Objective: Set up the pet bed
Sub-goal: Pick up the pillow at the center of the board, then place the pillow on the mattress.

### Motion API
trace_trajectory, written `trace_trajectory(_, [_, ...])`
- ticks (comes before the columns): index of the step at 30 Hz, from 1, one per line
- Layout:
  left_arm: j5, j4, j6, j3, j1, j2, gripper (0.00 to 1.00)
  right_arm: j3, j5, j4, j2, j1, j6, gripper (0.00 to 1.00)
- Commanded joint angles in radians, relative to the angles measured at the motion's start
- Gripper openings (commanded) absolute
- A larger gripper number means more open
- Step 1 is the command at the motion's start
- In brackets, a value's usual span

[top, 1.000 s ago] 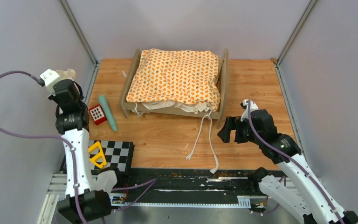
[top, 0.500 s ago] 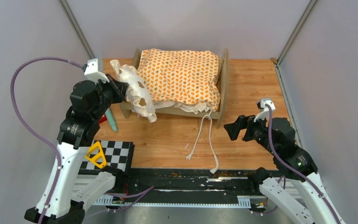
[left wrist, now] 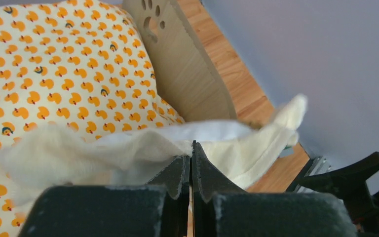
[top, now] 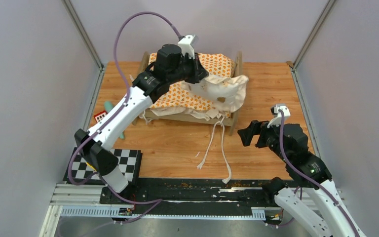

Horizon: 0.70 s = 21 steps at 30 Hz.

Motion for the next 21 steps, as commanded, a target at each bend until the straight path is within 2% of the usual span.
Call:
trace_trajectory(1, [0.004,0.001,0.078,0.082,-0.003,0.023,0.0,-0.005,0.066,0.045,0.006,0.003,0.002,0.91])
trace_trajectory(4, [-0.083,0.015,0.115,-0.04,0.015,-0.004,0.0,-0.01,0.073,0.053,0.019,0.004,-0.004,0.91])
trace_trajectory(9, [-0.018,0.131,0.072,-0.302,0.065,-0.09,0.0,-0.002,0.076,0.054,0.055,0.004,-0.018,0.91])
trace_trajectory(12, [-0.01,0.134,0.101,-0.398,0.066,-0.147,0.0,-0.003,0.083,0.053,0.06,0.003,-0.023,0.91])
trace_trajectory(16, [-0.086,0.133,0.131,-0.549,0.068,-0.229,0.0,-0.018,0.081,0.068,0.059,0.004,-0.034,0.91])
trace_trajectory(21, [-0.201,0.192,0.148,-0.696,0.076,-0.254,0.0,-0.028,-0.001,0.113,0.087,0.003,-0.091,0.94])
